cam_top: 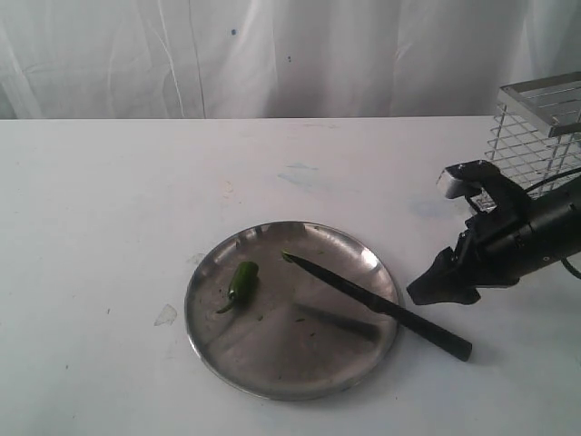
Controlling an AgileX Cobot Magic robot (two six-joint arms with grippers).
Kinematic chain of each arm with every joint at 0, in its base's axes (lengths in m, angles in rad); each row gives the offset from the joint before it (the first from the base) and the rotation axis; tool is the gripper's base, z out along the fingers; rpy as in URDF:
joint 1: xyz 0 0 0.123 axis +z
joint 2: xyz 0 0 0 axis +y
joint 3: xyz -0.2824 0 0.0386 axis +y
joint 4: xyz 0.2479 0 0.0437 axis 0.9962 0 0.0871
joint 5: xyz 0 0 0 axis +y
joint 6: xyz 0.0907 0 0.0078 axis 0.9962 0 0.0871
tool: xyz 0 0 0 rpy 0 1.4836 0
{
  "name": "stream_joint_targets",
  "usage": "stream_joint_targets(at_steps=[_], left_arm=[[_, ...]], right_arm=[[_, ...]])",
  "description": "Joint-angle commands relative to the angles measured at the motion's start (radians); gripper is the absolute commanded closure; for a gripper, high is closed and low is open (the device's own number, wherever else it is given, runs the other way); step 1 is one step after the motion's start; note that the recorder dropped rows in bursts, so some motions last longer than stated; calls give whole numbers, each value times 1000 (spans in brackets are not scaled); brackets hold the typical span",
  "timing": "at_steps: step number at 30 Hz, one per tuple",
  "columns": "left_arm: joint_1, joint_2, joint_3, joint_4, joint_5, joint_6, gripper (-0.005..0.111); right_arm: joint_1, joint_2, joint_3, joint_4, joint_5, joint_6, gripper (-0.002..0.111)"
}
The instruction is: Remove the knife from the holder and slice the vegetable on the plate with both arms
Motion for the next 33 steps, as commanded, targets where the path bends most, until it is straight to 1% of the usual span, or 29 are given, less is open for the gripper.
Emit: stream_joint_targets(at_steps=[1,4,6,9,11,12,14,15,17,20,22,24,26,28,29,31,33], left_arm=[[-5,-5,3,-11,4,0,84],[-5,-5,3,-11,4,0,84],[-5,-5,3,-11,4,0,84],[-5,-5,3,-11,4,0,84],[-5,-5,3,-11,4,0,84],[-5,-5,3,-11,4,0,84],[-5,-5,3,-11,4,0,84],[-5,-5,3,-11,4,0,84],[-5,-5,3,-11,4,0,84],[-5,-5,3,-11,4,0,84],[-5,-5,3,-11,4,0,84],[-5,-5,3,-11,4,0,84],[-5,-5,3,-11,4,0,84],[-5,-5,3,-11,4,0,84],[-5,-5,3,-11,4,0,84],[-5,-5,3,-11,4,0,84],[-5,-5,3,-11,4,0,84]], right_arm=[[1,44,-1,7,15,-22,45],[1,55,-1,72,-13,-117,45],[1,52,-1,171,-58,-170,45],[1,52,-1,393,-113,-173,45],[1,52,-1,530,-118,-173,45],[1,52,-1,563,-108,-173,45],[1,52,-1,561,-54,-168,45],[1,52,-1,551,-16,-152,45],[1,52,-4,531,121,-73,45],[1,52,-44,513,318,-104,45],[1,52,-106,470,380,18,45],[1,57,-209,318,393,207,45],[1,80,-325,119,393,405,45],[1,121,-419,-29,393,496,45],[1,141,-451,-88,393,516,45],[1,168,-468,-147,393,489,45],[1,192,-453,-150,393,415,45]])
